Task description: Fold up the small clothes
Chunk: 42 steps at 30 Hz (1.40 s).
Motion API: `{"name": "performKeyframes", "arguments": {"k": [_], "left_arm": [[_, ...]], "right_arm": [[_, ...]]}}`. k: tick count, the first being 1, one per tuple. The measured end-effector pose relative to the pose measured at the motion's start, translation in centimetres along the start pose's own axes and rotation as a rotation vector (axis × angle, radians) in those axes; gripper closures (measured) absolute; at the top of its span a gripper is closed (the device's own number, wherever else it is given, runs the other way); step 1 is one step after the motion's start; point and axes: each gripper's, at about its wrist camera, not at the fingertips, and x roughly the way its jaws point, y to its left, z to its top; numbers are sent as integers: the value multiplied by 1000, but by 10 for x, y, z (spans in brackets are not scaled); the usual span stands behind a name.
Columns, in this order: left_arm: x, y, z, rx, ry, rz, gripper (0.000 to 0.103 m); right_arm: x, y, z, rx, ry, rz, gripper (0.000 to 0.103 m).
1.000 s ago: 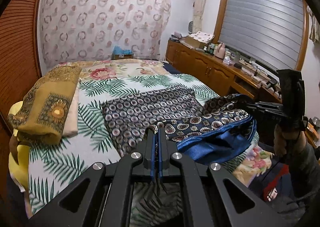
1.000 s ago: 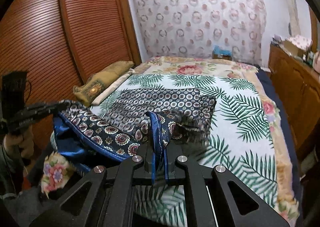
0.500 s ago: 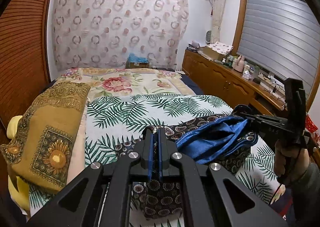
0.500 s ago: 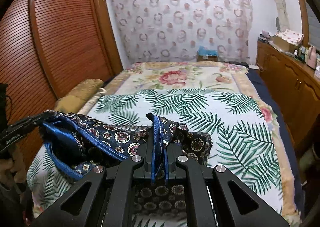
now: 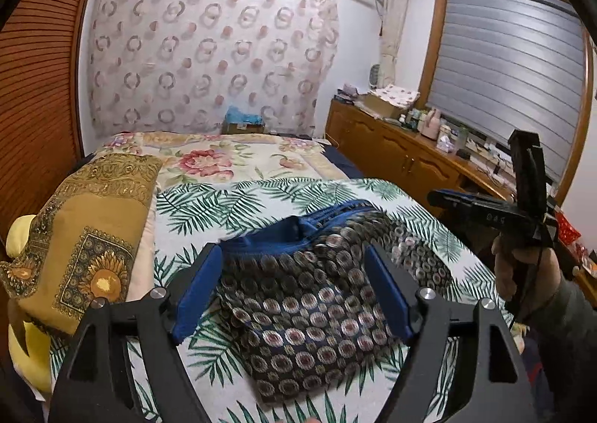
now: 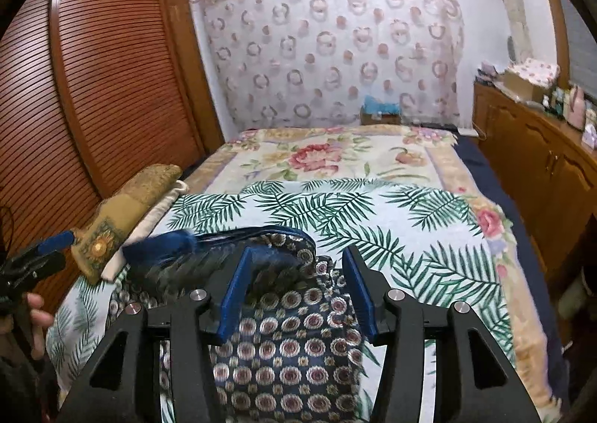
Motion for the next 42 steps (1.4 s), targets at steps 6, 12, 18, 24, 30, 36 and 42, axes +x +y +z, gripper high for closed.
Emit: {"name": "performKeyframes", "arguments": {"k": [6,12,18,24,30,36,42], "left_arm": [[18,-1,-11,23,70,25,24],[42,5,-25,11,141,55,24],[68,12,-39,40,228,107,24],[89,30,-46,-4,309,147,24],[97,31,-54,-1,337,157,24],[103,24,-55,38,354,175,19],[104,24,-53,36,356,170,18]], "right_arm": [[-2,6,-20,-125,30,-33,51],[17,5,-28,-156,99,-31,51],[55,-16,-26,-92,202,-31,51],[79,-30,-15,-16,255,-5,51],[89,-24,-13,-52,268,2,92],[83,-12,-8,-100,183,-35,102],[83,-17,-9,-78,168,-89,102]]}}
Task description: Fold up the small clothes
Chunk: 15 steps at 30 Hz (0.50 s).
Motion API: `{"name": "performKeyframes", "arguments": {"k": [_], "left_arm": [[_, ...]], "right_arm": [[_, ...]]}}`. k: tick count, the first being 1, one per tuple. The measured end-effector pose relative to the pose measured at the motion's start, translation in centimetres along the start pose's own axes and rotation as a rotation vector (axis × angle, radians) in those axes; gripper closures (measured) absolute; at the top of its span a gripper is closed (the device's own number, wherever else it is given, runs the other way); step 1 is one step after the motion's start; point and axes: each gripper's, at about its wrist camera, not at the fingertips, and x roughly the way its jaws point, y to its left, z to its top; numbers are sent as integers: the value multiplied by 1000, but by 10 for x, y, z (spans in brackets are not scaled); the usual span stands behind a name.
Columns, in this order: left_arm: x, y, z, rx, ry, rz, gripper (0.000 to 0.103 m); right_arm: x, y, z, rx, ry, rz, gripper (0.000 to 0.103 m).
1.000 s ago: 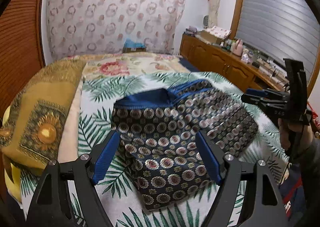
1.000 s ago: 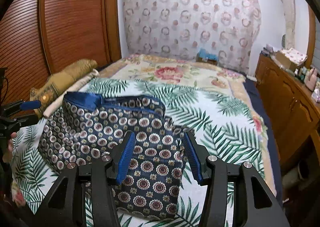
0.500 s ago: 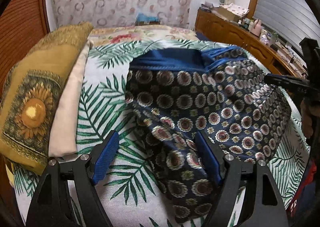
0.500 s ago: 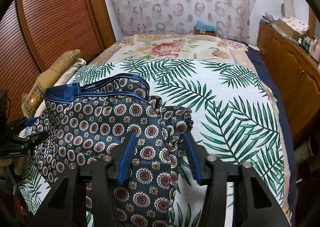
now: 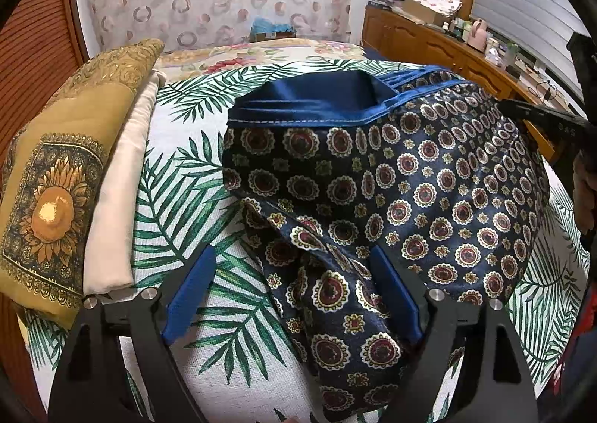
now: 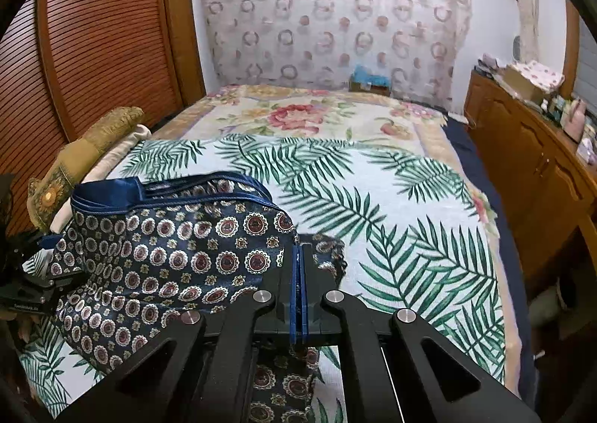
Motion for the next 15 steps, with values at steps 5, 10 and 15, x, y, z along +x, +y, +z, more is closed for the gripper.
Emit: {"name": "performKeyframes", "arguments": {"k": [5,10,15], "left_arm": [[0,0,1,-1,0,-1,18],[1,-1,2,-1,0,1,18],[0,0,1,-1,-1,1,18]], "right_arm": [[4,-3,-4,4,16,1,102],[-5,-4,-4,1,2,-8,102],[-12,1,-8,-11,-11,-22,73]]}}
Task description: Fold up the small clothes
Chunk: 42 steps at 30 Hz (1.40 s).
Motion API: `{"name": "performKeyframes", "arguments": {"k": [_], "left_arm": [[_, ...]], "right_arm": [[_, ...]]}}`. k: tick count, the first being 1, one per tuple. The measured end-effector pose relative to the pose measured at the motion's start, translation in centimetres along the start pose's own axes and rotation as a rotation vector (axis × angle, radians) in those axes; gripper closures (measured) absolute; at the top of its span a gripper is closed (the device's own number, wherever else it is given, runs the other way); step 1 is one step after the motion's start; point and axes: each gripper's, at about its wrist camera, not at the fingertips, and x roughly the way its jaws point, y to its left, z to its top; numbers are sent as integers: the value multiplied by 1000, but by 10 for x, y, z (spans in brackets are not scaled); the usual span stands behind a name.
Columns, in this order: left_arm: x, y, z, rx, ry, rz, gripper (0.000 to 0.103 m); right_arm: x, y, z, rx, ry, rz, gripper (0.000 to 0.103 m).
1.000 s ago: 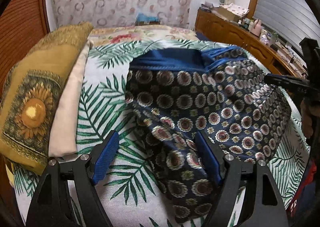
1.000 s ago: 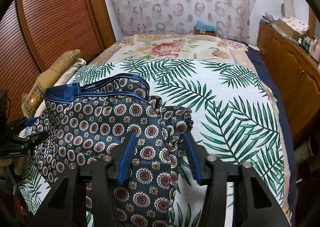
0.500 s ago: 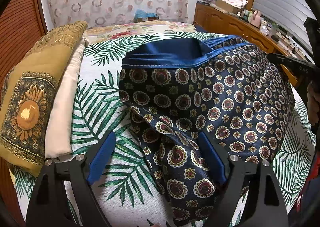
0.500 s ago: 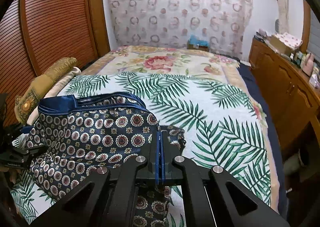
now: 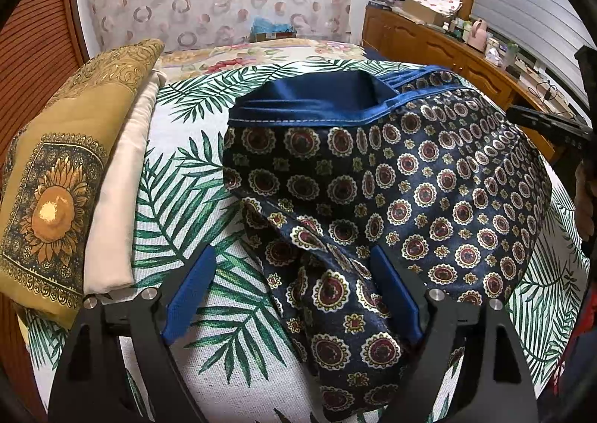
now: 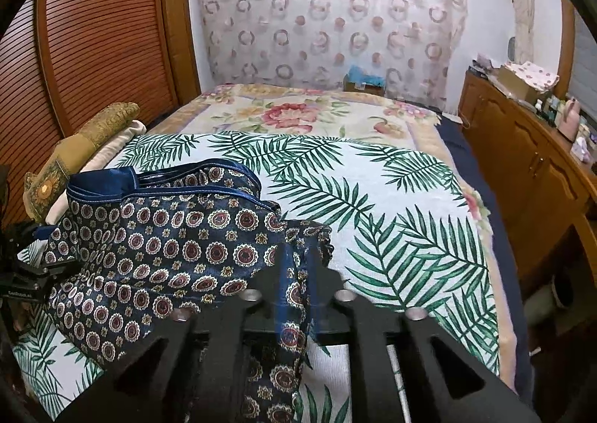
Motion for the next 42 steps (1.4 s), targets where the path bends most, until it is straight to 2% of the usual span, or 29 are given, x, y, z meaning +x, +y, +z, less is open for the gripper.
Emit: {"name": "performKeyframes", "arguments": {"k": [1,2,3,7,13,18,21,26,32,37,39,40,41,42], "left_arm": [[0,0,0,0,0,0,18],[0,0,0,0,0,0,18],[0,0,0,0,0,0,18],[0,0,0,0,0,-2,18],[0,1,0,2,-1,-4,18],[-2,5,2,-16,0,-29,18],[-2,16,9,-64,5,-84,18],[0,34,27,-132,-11,-124,17],[10,35,44,-132,3,-131,18],[27,27,51,-108,42,-150,20],[30,24,51,-99,50,-156,24],[30,22,52,-89,40,-155,30],[29,20,52,-83,39,-165,33],[29,19,52,-75,37,-166,35]], "right_arm": [[-1,0,-1,-4,2,4,64],[-1,0,-2,-7,6,7,49],[-1,0,-3,-7,7,8,45],[8,-2,-6,-2,42,8,45],[31,-19,-9,79,108,64,41],[40,-30,-7,114,114,84,35],[41,-33,-8,116,106,101,35],[44,-31,-8,105,107,112,35],[47,-20,-8,58,115,138,35],[49,-14,-7,48,118,164,45],[49,-15,-8,53,112,183,57],[48,-16,-8,59,110,192,64],[48,-17,-8,70,114,225,78],[48,-18,-9,87,123,268,83]]}}
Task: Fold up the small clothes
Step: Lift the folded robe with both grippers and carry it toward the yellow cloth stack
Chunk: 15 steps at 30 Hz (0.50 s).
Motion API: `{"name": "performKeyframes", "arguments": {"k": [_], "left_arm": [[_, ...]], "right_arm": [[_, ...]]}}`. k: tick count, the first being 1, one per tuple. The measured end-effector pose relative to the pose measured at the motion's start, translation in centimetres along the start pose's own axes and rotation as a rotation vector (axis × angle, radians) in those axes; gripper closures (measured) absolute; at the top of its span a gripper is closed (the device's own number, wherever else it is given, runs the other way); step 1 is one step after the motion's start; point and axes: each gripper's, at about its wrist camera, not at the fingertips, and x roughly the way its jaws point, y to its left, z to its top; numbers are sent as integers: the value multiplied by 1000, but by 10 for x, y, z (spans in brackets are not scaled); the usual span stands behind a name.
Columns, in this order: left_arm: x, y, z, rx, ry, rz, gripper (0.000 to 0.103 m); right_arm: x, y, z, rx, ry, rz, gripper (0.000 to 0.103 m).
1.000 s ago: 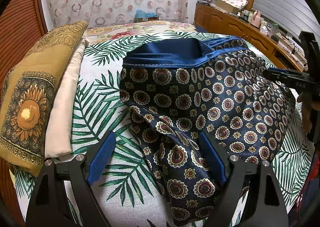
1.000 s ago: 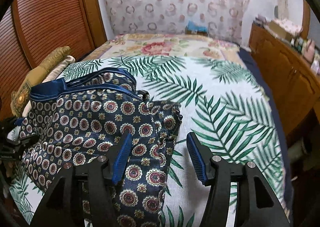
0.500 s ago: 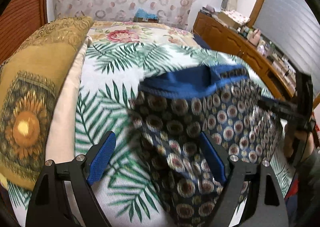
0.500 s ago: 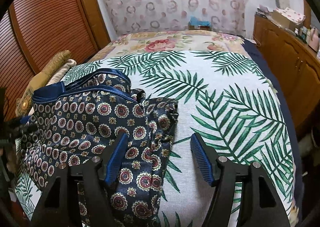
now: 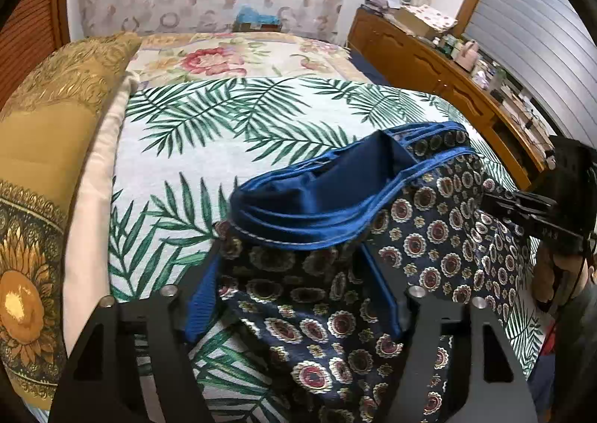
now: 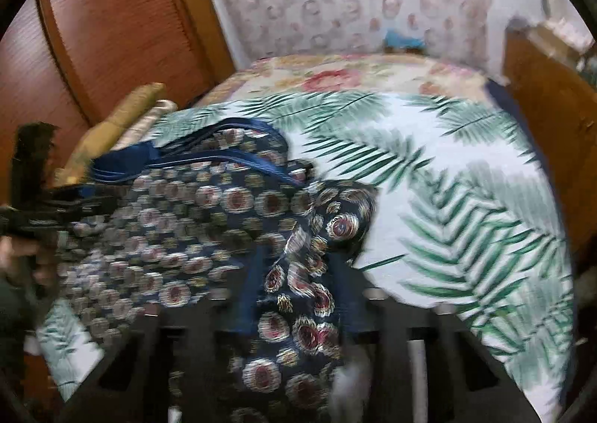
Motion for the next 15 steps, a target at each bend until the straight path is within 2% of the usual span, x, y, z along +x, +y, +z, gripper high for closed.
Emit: {"name": "performKeyframes", "arguments": {"k": [3,5,7,10,15], "left_arm": [[0,-4,0,39,-2,4,49],[-1,-2,1,39,-1,-15,75],[-6,-1,2,27,-12,-51,89],[-22,-4,3,27,-57,-44,94],[-60,-19,4,52,-146,-71,96]], "right_arm": [[-3,-1,-1,-14,1,13,90],[-6,1,-2,-31,-7,2,93],[-11,4,-3,-43,-26,-17,95],[-20,14,-5,-70,-66,-45,95],[-51,34,-5,-121,-155,-46,96]]}}
